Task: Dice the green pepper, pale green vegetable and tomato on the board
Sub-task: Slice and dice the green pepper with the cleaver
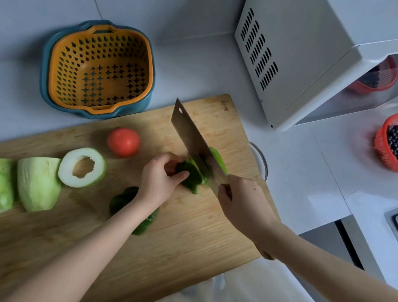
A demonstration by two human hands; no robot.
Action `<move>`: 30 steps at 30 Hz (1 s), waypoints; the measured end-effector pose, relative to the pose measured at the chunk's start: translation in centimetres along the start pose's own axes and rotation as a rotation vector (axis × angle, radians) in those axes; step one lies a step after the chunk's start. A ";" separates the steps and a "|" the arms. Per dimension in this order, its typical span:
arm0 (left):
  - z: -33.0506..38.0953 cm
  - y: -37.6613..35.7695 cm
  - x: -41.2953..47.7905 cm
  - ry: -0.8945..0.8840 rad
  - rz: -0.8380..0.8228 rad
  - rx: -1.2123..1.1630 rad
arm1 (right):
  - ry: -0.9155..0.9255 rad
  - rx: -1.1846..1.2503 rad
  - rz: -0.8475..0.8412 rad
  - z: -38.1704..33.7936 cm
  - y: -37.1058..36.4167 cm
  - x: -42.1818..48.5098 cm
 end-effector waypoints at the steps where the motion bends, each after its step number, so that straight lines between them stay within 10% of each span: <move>1: -0.1 -0.1 0.1 0.038 0.003 0.001 | 0.004 -0.025 0.010 -0.1 0.3 -0.7; 30: 0.9 -1.3 -1.1 0.382 -0.061 -0.185 | -0.048 0.047 -0.040 1.5 -2.4 0.3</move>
Point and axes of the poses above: each hand's wrist, its own x-axis towards the middle knuckle, its own y-axis out of the back of the hand, z = x × y, the point moved 4 cm from there along x, towards the middle knuckle, and after that the axes turned 5 degrees about z, right-handed, at the moved point
